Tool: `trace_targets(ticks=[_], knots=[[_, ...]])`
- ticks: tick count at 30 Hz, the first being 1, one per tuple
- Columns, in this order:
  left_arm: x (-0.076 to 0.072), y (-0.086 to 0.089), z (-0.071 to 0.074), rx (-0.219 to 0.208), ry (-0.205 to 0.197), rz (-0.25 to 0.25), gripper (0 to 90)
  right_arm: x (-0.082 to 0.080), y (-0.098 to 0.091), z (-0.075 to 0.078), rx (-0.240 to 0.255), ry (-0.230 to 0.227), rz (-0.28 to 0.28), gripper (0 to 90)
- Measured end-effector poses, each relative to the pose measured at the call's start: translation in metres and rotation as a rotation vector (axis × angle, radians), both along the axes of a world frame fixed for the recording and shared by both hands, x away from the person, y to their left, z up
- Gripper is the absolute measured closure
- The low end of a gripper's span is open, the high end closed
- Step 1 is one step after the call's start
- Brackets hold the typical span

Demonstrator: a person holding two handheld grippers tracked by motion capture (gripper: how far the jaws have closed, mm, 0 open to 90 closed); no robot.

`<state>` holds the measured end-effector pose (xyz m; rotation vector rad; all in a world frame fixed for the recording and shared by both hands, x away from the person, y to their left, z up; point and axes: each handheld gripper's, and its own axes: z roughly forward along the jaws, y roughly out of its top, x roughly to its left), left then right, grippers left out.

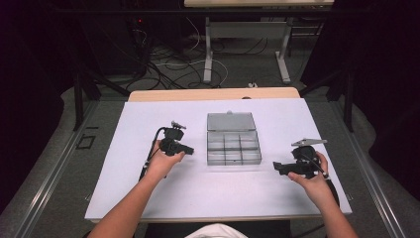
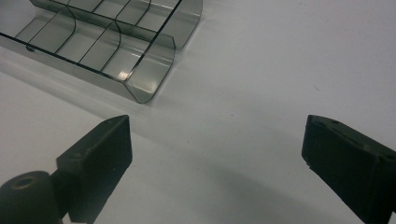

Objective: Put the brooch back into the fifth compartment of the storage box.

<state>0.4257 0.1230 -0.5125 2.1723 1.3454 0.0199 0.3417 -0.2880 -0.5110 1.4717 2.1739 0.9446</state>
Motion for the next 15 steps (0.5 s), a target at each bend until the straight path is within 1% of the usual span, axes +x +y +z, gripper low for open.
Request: trace_targets(ticks=[5, 7, 13, 15], knots=[[-0.0023, 0.0000, 0.0028, -0.013, -0.018, -0.004, 78.7, 0.0000, 0.0001, -0.0001, 0.000, 0.000, 0.000, 8.1], [-0.0035, -0.0005, 0.0042, -0.019, -0.019, -0.004, 78.7, 0.0000, -0.0001, -0.0001, -0.003, 0.000, 0.004, 8.1], [-0.0072, -0.0014, 0.0083, -0.036, -0.045, -0.004, 78.7, -0.0002, 0.0003, 0.0002, -0.001, -0.001, 0.001, 8.2], [-0.0082, -0.0010, 0.0102, -0.040, -0.045, -0.010, 78.7, -0.0002, 0.0003, 0.0001, -0.001, 0.000, 0.002, 8.1]])
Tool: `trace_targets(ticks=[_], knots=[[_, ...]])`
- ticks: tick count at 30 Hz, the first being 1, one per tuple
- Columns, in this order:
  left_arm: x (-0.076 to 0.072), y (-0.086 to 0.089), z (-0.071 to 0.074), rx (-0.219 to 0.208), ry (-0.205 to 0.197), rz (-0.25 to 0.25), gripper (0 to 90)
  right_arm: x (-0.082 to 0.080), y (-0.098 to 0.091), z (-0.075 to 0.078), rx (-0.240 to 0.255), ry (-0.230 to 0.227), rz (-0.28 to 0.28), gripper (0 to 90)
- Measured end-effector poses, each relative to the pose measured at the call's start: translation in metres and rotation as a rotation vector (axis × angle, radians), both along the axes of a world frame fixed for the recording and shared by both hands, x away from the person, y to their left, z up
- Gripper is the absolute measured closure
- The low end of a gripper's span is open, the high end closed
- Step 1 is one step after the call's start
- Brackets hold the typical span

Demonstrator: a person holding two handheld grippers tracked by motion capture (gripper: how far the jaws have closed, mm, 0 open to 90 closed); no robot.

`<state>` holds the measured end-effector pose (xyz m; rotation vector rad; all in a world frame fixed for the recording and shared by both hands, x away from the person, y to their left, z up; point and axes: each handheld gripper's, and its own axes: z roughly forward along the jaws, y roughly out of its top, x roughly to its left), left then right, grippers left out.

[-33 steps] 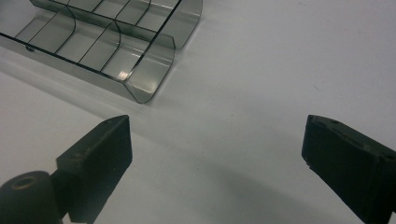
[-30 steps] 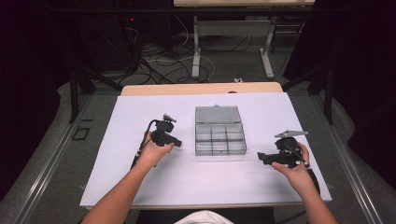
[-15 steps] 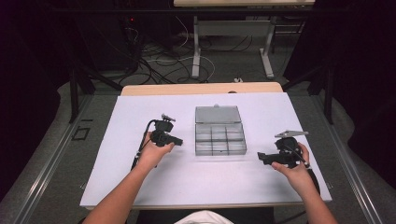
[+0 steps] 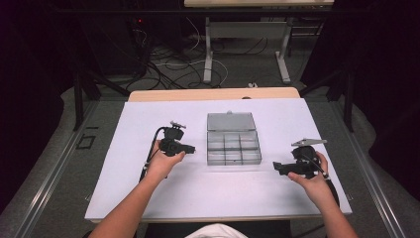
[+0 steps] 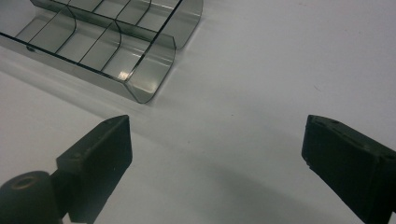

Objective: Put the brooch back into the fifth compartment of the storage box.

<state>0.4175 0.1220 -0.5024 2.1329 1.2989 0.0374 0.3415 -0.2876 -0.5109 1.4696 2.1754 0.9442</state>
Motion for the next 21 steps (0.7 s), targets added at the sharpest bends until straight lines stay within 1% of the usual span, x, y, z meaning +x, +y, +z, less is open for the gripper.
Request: trace_targets(ticks=[2, 5, 7, 9, 10, 12, 13, 14, 16, 17, 21], knots=[[-0.0013, -0.0006, 0.0012, -0.008, -0.003, 0.009, 78.7, 0.0000, 0.0000, -0.0001, 0.000, 0.001, 0.000, 8.2], [-0.0023, -0.0006, 0.0026, -0.012, -0.012, 0.003, 78.7, 0.0001, 0.0001, 0.0000, 0.001, 0.000, 0.002, 8.2], [-0.0033, -0.0017, 0.0031, -0.020, -0.019, 0.010, 78.7, 0.0000, 0.0001, 0.0001, 0.000, -0.001, -0.002, 8.1], [-0.0039, -0.0017, 0.0043, -0.021, -0.022, 0.001, 78.7, 0.0000, 0.0001, 0.0000, 0.000, -0.001, -0.003, 8.2], [-0.0045, -0.0026, 0.0045, -0.029, -0.023, 0.007, 78.7, -0.0001, 0.0000, 0.0001, 0.000, -0.001, 0.000, 8.2], [-0.0053, -0.0031, 0.0054, -0.031, -0.029, 0.001, 78.7, 0.0001, 0.0003, 0.0000, 0.000, -0.001, -0.002, 8.1], [-0.0059, -0.0041, 0.0053, -0.036, -0.038, 0.007, 78.7, 0.0000, 0.0003, 0.0000, -0.001, -0.001, 0.000, 8.2], [-0.0065, -0.0048, 0.0059, -0.039, -0.039, 0.008, 78.7, 0.0000, 0.0004, 0.0001, 0.000, -0.001, -0.001, 8.2], [-0.0071, -0.0051, 0.0074, -0.039, -0.039, 0.000, 78.7, 0.0000, 0.0001, 0.0001, 0.001, 0.000, 0.002, 8.2], [-0.0076, -0.0059, 0.0077, -0.039, -0.047, 0.002, 78.7, 0.0000, 0.0003, 0.0000, 0.000, -0.001, -0.002, 8.2], [-0.0093, -0.0081, 0.0093, -0.052, -0.058, -0.001, 78.7, -0.0002, 0.0004, 0.0003, 0.001, -0.002, 0.000, 8.2]])
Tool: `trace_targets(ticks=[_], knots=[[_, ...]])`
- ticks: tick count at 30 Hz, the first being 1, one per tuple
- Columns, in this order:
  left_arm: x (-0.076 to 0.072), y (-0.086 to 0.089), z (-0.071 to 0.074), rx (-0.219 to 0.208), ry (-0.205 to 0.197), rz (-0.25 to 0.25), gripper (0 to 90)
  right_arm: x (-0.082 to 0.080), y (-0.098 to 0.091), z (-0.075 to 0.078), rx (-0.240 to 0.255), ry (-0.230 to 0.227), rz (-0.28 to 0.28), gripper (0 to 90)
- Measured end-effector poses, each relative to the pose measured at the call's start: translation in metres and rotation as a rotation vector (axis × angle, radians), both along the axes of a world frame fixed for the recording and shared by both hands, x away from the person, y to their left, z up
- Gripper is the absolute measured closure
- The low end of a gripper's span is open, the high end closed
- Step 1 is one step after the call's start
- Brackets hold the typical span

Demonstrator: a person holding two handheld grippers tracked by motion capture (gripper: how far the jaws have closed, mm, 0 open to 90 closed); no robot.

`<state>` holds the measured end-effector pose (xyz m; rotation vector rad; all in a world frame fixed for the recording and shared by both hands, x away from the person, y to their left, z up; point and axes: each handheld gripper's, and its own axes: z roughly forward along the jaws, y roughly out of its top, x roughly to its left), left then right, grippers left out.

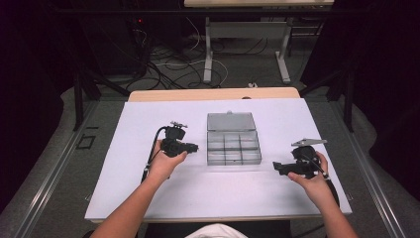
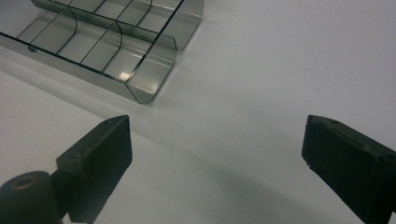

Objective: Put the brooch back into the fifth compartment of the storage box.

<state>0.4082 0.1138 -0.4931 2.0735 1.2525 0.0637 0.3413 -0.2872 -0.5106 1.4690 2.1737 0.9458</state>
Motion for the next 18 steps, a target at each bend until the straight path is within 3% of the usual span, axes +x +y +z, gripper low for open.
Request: trace_targets(ticks=[18], knots=[[-0.005, -0.016, 0.007, -0.022, -0.033, -0.034, 78.7, -0.001, 0.001, 0.000, -0.001, -0.008, 0.016, 8.0]])
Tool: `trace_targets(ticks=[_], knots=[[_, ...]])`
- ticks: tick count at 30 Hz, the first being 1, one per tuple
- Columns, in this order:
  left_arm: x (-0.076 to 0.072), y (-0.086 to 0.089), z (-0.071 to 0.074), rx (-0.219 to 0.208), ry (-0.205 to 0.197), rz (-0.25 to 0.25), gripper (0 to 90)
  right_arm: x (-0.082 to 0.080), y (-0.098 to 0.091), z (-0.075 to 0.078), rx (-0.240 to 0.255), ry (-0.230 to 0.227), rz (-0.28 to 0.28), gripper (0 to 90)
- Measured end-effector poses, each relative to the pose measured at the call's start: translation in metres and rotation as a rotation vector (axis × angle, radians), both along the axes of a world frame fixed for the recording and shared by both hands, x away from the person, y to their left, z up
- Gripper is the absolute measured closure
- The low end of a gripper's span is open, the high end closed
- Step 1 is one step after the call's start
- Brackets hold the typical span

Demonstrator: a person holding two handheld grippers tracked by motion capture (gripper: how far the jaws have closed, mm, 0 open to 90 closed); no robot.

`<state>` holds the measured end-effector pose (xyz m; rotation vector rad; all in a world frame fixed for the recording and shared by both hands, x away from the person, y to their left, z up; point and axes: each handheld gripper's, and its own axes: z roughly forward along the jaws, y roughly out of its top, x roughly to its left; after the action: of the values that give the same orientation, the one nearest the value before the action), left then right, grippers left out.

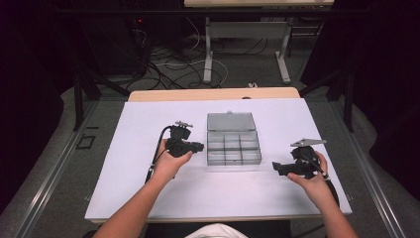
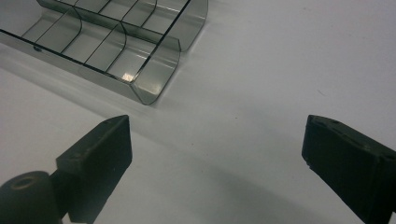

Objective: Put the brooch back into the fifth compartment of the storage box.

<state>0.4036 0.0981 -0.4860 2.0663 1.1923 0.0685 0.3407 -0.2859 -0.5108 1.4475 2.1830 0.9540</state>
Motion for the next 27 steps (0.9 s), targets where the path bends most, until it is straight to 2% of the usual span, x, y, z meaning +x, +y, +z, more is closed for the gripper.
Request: trace_targets(ticks=[7, 9, 12, 21, 27], knots=[[-0.001, -0.007, 0.001, -0.010, -0.005, -0.012, 78.7, 0.000, 0.000, 0.000, 0.009, 0.000, 0.005, 7.8], [-0.001, -0.008, 0.001, -0.006, -0.001, -0.030, 78.7, 0.000, 0.000, 0.000, 0.006, -0.001, 0.002, 7.5], [-0.002, -0.012, 0.001, -0.013, -0.005, -0.020, 78.7, 0.000, 0.000, 0.000, 0.009, -0.001, 0.004, 7.4], [-0.002, -0.020, 0.000, -0.028, -0.025, -0.041, 78.7, 0.000, 0.000, -0.001, 0.005, 0.000, 0.005, 6.4], [-0.002, -0.025, -0.001, -0.034, -0.023, -0.045, 78.7, 0.000, 0.000, -0.001, 0.008, 0.001, 0.008, 6.2]])
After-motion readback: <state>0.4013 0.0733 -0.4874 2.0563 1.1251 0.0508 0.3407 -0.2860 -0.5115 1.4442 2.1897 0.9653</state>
